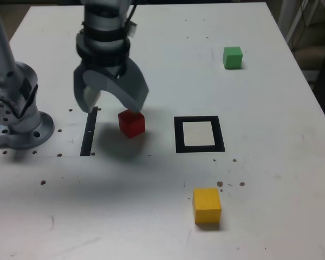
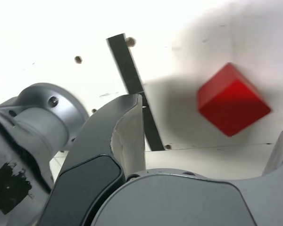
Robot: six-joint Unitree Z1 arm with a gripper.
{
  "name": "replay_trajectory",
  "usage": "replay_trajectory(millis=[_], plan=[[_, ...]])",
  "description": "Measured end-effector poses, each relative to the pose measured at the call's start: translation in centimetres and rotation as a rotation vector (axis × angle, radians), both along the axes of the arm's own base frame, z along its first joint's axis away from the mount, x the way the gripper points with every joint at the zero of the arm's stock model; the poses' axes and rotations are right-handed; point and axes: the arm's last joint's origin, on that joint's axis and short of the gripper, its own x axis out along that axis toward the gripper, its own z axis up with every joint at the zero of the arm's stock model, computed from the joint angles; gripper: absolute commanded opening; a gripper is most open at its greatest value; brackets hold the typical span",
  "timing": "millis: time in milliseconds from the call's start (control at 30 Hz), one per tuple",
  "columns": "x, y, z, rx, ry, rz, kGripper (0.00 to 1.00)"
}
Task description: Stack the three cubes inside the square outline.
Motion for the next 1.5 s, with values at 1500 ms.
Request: replay_trajectory(millis=[1500], plan=[[2.3, 0.2, -1.0, 0.072, 0.053, -0.495, 0.99]])
